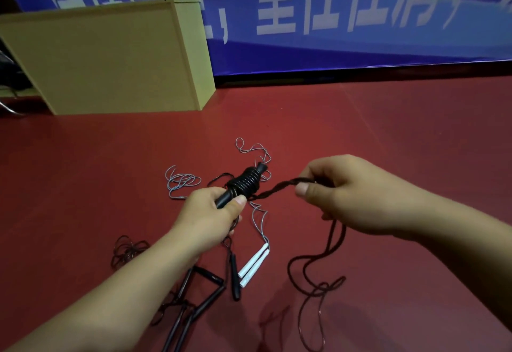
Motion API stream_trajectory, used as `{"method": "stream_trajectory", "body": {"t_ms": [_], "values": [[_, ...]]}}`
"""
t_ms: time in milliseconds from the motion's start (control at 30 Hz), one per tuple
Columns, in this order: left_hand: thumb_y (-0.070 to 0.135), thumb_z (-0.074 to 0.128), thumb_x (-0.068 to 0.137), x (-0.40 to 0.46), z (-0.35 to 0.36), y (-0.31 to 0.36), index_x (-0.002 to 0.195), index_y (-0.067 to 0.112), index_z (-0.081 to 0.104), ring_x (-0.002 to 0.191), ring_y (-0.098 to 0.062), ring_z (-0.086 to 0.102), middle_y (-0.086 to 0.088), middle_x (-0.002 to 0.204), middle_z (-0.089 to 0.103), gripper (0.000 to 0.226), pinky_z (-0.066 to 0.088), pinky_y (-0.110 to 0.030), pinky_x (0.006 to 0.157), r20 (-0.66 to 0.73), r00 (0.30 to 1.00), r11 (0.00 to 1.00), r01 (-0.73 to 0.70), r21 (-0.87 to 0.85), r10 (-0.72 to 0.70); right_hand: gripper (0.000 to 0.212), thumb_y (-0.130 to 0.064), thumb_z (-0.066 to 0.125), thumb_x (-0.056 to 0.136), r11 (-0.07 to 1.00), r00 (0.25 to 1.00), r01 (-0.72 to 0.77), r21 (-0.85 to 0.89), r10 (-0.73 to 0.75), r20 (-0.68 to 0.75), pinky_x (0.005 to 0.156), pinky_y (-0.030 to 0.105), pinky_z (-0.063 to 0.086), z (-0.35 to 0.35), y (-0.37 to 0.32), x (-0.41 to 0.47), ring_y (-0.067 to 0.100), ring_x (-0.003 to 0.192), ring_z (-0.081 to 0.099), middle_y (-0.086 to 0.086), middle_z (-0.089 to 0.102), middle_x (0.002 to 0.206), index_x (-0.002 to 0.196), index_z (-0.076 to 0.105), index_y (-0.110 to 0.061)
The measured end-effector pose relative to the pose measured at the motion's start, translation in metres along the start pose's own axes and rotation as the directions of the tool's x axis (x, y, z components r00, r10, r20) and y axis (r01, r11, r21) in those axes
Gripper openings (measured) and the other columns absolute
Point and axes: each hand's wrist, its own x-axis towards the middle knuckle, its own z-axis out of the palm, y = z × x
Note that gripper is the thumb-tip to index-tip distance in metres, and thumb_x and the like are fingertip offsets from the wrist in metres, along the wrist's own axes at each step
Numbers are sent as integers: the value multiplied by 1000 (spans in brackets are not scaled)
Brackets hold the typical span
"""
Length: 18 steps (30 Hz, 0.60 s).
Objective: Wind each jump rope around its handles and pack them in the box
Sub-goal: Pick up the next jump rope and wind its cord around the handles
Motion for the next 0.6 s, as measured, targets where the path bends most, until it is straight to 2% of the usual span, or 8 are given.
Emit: {"method": "stream_trajectory", "body": {"t_ms": [67,133,233,333,433,500,600], "values": [[23,63,94,-1,0,-1,78,15,63,40,-1,49,7,54,58,18,37,-12,44,63,996,986,-69,149,61,18,-36,56,95,998,997,25,-59,-29,-66,67,32,51,-3,2,2,20,68,60,-3,58,69,86,64,-22],[30,64,92,-2,2,-2,85,18,65,46,-4,49,6,59,59,13,39,-18,49,141,982,941,-163,296,125,18,-35,55,96,990,990,27,-140,-46,-134,57,17,39,-5,7,4,10,64,53,-5,58,69,90,66,-22],[32,65,90,-8,4,1,86,24,64,48,-1,44,12,58,53,9,35,-17,49,239,945,888,-298,350,222,18,-31,56,96,982,975,14,-190,-56,-215,58,20,35,-9,12,7,11,70,53,-7,61,74,94,70,-21],[34,66,89,-13,5,7,87,25,63,55,-3,44,11,62,49,10,36,-23,57,340,886,861,-417,291,314,18,-31,57,96,982,961,8,-188,-59,-271,65,26,38,-15,19,7,13,79,57,-7,65,81,98,72,-21],[42,66,84,-20,4,13,92,22,63,62,-5,46,9,68,48,22,37,-28,61,431,834,867,-459,192,346,18,-33,58,95,986,962,9,-169,-55,-269,62,15,39,-18,24,6,7,73,56,-9,63,76,97,72,-23],[43,63,81,-23,5,16,92,19,63,63,-7,45,8,68,47,26,36,-28,60,486,798,880,-462,113,357,16,-34,60,93,986,969,13,-168,-55,-243,63,14,40,-19,28,5,3,73,58,-10,66,77,96,73,-25],[34,65,82,-28,6,22,91,16,65,63,-6,46,9,68,50,20,36,-21,58,599,729,931,-355,-81,330,14,-40,71,85,996,974,5,-91,-26,-226,72,22,51,-19,32,4,0,80,64,-11,72,82,88,75,-26]]}}
